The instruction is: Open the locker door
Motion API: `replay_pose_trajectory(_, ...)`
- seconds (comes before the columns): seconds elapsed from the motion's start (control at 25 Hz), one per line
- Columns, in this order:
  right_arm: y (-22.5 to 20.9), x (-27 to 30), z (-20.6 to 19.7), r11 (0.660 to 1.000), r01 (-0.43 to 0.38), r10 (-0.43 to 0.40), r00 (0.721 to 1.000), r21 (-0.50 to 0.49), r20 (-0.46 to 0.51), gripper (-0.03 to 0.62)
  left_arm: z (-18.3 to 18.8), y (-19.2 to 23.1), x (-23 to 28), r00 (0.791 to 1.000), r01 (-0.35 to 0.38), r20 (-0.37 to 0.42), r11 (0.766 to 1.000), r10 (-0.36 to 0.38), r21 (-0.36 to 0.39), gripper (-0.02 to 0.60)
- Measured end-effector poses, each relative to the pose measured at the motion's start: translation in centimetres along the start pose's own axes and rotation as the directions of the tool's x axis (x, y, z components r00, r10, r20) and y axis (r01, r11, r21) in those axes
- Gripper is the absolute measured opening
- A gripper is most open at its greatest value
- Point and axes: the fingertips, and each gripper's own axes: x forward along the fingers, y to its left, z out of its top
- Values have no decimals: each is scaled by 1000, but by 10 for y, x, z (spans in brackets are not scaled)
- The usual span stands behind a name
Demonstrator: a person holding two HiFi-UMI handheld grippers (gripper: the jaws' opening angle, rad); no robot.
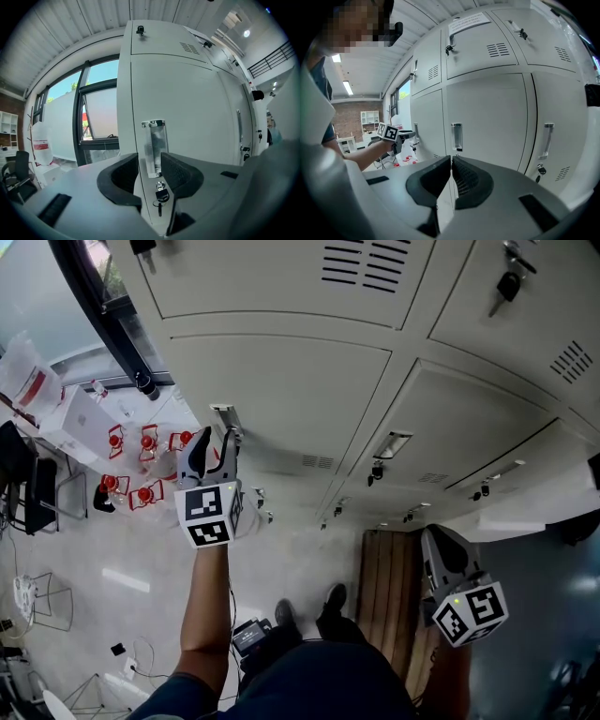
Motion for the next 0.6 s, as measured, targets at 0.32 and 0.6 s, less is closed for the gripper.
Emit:
replay_pose_trajectory(0.32, -7, 9, -5, 1000, -6, 7, 1000, 5, -14, 37, -4, 3, 13, 997, -81, 1, 997, 81, -7, 146)
replay_pose_trajectory(0.6, -11, 14, -6, 1000, -12, 12, 1000, 8, -16, 37, -2, 8, 16, 991, -133, 13, 991, 133, -2, 141)
